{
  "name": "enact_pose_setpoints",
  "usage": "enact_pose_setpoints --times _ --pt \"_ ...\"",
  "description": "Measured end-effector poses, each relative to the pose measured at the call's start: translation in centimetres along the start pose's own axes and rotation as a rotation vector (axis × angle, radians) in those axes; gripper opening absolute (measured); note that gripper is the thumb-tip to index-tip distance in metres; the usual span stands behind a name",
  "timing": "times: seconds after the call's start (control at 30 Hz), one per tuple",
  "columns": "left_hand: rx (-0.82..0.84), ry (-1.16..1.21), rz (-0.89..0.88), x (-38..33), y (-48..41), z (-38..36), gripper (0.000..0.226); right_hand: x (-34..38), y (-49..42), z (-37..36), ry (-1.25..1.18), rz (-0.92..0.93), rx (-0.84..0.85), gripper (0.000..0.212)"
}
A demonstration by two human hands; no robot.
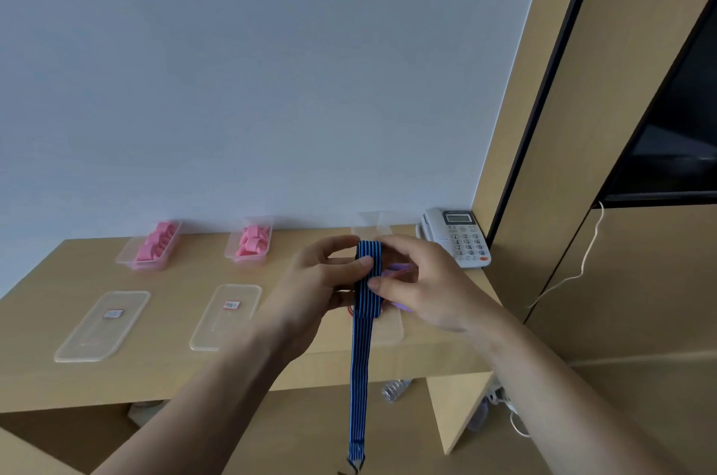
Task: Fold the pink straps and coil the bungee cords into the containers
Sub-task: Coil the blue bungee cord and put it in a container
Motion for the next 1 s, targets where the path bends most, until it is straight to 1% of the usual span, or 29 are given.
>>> enact_pose_setpoints --times 0.07,0.2,0.3,0.4,0.47,0.57,0.7,0.77,0.83,0.9,1.0 --pt "0.032 -0.002 0.004 0.2 0.3 -0.2 0.050 -0.2 -0.1 0.6 -0.014 0.017 -0.027 0.037" --pt "0.089 -0.031 0.055 1.6 0.5 -0.7 0.045 -0.6 -0.2 1.4 -0.010 0.028 -0.078 0.045" --pt "0.117 -0.089 0.111 2.8 0.5 -1.1 0.051 -0.6 -0.4 2.3 -0.009 0.058 -0.155 0.042" --pt "0.123 -0.066 0.152 3.6 0.5 -1.7 0.054 -0.2 -0.5 3.1 0.013 0.119 -0.238 0.042" --pt "0.126 -0.034 0.156 3.8 0.4 -2.0 0.051 0.1 -0.3 3.4 0.042 0.159 -0.301 0.046" --pt "0.121 0.007 0.157 3.9 0.3 -2.2 0.055 0.3 0.3 3.3 0.070 0.222 -0.374 0.049" --pt "0.087 0.035 0.169 3.8 0.2 -2.1 0.061 0.3 1.1 2.6 0.121 0.288 -0.435 0.042" --pt "0.072 0.063 0.169 3.5 0.1 -1.9 0.059 0.7 1.4 2.2 0.153 0.332 -0.426 0.042" --pt "0.070 0.097 0.170 3.2 -0.1 -1.7 0.053 1.4 1.9 1.8 0.246 0.423 -0.421 0.039" --pt "0.085 0.111 0.168 2.9 -0.2 -1.7 0.050 2.0 2.4 1.4 0.339 0.517 -0.452 0.039" --pt "0.097 0.099 0.143 2.3 -0.2 -1.7 0.045 2.2 3.1 0.8 0.346 0.605 -0.486 0.040"
Point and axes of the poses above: each hand's wrist, its own y-axis away from the middle knuckle, its own z-axis out of the back of the hand, x = y × z, the point moved 7 cm from there along -y, towards the middle knuckle, and after that the axes turned 7 degrees about z, right-handed, at the moved point
